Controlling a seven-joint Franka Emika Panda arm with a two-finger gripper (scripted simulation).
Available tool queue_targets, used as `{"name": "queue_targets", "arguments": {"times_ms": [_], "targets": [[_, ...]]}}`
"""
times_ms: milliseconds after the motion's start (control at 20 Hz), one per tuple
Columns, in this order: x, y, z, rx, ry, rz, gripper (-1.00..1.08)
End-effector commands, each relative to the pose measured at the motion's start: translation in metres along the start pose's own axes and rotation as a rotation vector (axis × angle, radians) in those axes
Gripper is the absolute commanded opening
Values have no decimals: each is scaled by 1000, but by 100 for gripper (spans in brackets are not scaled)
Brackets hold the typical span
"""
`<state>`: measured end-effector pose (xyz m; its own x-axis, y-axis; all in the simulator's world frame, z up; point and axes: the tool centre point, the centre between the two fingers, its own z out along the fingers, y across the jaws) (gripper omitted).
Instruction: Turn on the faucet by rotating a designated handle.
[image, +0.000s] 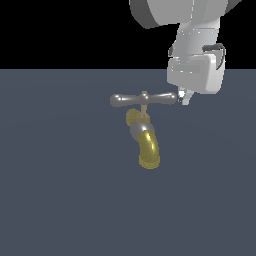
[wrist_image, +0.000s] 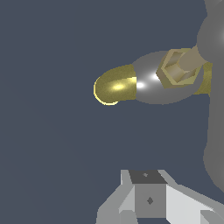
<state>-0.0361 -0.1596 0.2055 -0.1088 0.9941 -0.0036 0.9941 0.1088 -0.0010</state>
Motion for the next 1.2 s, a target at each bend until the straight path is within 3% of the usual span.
{"name": "queue_targets", "arguments": {"times_ms": [0, 750, 1150], "targets": [[1, 5, 4, -1, 2, -26, -100], [2, 13, 9, -1, 4, -63, -100], [1, 36, 9, -1, 4, -63, -100]]}}
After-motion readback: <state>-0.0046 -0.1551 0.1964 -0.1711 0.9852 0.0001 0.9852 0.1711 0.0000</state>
